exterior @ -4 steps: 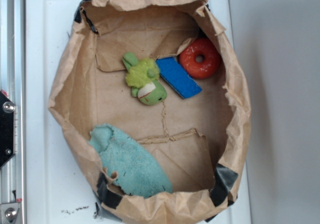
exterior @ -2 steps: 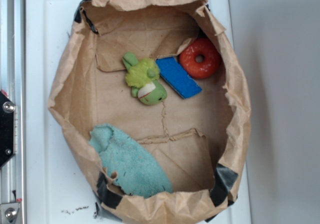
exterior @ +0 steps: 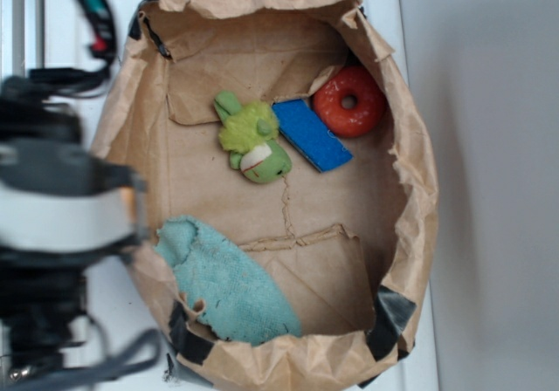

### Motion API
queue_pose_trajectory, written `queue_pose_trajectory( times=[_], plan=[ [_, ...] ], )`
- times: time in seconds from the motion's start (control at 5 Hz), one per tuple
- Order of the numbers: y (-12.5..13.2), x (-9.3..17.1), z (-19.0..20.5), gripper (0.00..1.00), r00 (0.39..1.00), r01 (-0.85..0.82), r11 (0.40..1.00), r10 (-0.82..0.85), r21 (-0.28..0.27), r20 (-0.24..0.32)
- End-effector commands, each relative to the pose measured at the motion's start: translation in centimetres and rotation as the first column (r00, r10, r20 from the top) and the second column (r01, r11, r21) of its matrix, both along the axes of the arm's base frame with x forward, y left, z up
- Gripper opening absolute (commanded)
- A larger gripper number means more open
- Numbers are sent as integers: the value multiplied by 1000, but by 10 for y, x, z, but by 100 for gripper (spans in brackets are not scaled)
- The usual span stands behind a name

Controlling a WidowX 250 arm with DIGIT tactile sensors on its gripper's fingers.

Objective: Grab the blue cloth.

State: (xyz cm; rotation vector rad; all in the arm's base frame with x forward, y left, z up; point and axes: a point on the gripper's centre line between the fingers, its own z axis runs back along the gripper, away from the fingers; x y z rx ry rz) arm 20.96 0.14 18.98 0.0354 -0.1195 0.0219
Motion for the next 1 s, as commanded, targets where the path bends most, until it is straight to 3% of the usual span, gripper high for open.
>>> queue_pose_trajectory(
  times=[0.0,0.2,0.4,0.6,0.8],
  plan=[
    [46,38,-21,100,1000,-27,1000,27,-12,13],
    [56,46,-46,100,997,-61,998,61,6,-45],
    [33,50,-70,100,998,6,1000,-6,-6,-67],
    [6,54,-98,100,993,64,994,-73,-90,-92],
    [-20,55,-122,100,972,159,978,-179,-135,-151]
  ],
)
